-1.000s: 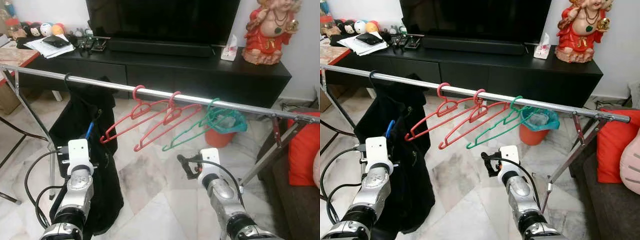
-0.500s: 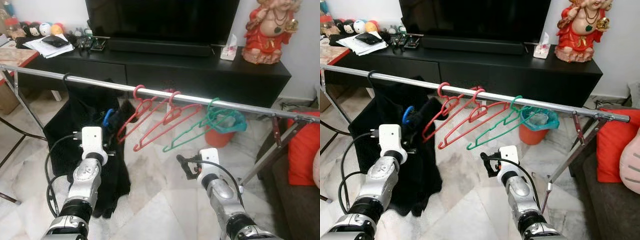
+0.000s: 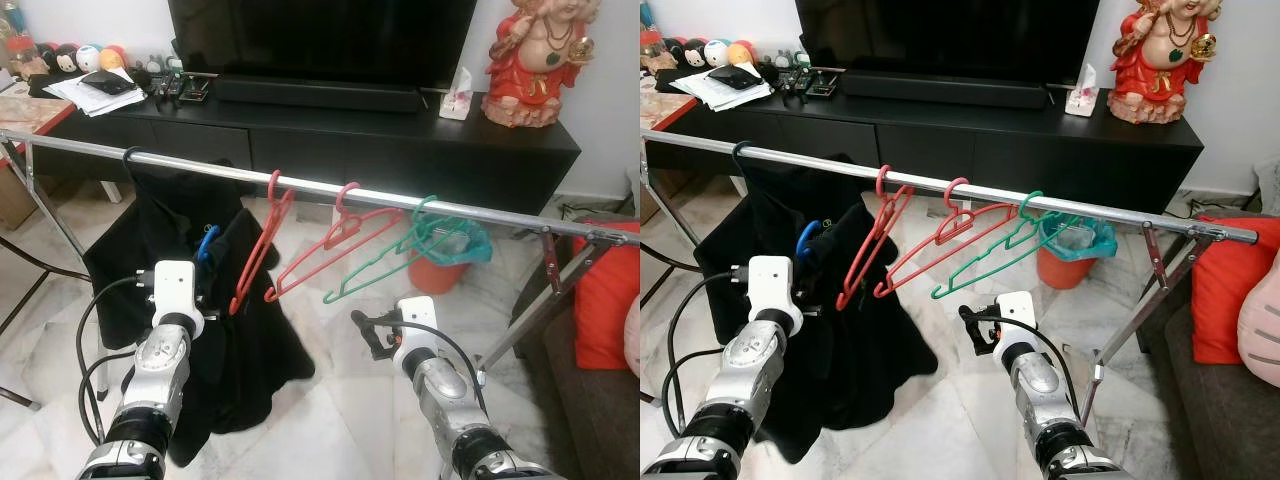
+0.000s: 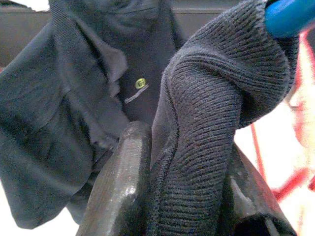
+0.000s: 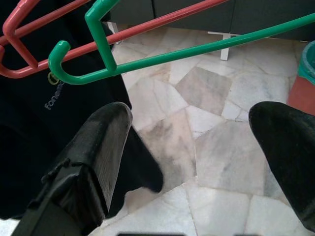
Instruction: Hang hanger
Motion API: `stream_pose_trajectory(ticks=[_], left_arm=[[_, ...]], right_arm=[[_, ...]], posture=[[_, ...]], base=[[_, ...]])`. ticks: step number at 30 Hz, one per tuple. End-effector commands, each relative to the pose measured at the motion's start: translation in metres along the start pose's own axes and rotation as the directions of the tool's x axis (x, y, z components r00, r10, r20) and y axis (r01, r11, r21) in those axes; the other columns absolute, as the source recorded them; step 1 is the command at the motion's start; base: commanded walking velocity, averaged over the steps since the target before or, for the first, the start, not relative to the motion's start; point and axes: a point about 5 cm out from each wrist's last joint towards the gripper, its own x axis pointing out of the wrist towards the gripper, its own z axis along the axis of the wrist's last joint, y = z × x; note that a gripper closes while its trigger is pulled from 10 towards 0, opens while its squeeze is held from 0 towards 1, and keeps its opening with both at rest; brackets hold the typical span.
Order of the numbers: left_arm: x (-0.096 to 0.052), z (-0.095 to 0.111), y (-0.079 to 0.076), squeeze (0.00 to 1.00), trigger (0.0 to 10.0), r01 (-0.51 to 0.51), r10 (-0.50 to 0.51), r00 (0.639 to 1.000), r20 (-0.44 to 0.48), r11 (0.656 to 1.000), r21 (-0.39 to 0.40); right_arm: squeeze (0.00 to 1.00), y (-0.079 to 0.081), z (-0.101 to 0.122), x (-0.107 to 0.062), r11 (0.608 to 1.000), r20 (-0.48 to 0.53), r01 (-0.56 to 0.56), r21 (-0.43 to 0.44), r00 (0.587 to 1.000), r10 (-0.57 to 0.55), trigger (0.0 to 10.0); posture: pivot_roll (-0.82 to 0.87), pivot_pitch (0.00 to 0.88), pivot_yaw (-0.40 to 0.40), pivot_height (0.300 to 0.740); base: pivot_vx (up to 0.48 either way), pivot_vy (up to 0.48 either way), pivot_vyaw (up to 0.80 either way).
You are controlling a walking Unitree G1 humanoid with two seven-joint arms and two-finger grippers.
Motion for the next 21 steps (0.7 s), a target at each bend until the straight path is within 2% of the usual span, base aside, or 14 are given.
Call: stream_pose_trajectory(ticks=[1, 5, 8, 14, 21], left_arm=[[0.002, 0.014, 0.009, 0.0, 10.0, -0.042, 0.04, 0.998, 0.057, 0.999, 0.031], [0.002, 0.012, 0.011, 0.0, 10.0, -0.054, 0.052, 0.997, 0.052, 0.998, 0.043], [0.003, 0.014, 0.006, 0.0, 10.0, -0.032, 0.03, 0.998, 0.063, 0.999, 0.031], [0.005, 0.016, 0.0, 0.0, 10.0, -0.012, 0.01, 0.998, 0.065, 0.999, 0.031], [0.005, 0.017, 0.002, 0.0, 10.0, -0.018, 0.015, 0.998, 0.067, 0.999, 0.04]], right_arm=[[0.0, -0.001, -0.003, -0.001, 1.0, -0.021, -0.001, -0.004, 1.0, 0.001, 10.0], [0.0, 0.0, -0.003, 0.0, 1.0, -0.022, -0.005, -0.005, 1.0, 0.004, 10.0], [0.0, 0.0, -0.002, 0.0, 1.0, -0.02, -0.007, -0.006, 1.0, 0.007, 10.0], [0.0, 0.0, -0.002, 0.0, 1.0, -0.015, 0.009, -0.008, 1.0, -0.009, 10.0], [0.0, -0.002, 0.0, 0.0, 1.0, -0.007, 0.027, 0.003, 1.0, -0.027, 10.0]], posture=[[-0.05, 0.0, -0.015, 0.74], [-0.05, 0.0, -0.015, 0.74], [-0.05, 0.0, -0.015, 0.74], [-0.06, 0.0, -0.013, 0.74], [-0.06, 0.0, -0.013, 0.74]], base=[[0.0, 0.0, 0.0], [0.0, 0.0, 0.0], [0.0, 0.0, 0.0], [0.326, 0.0, 0.0], [0.363, 0.0, 0.0]])
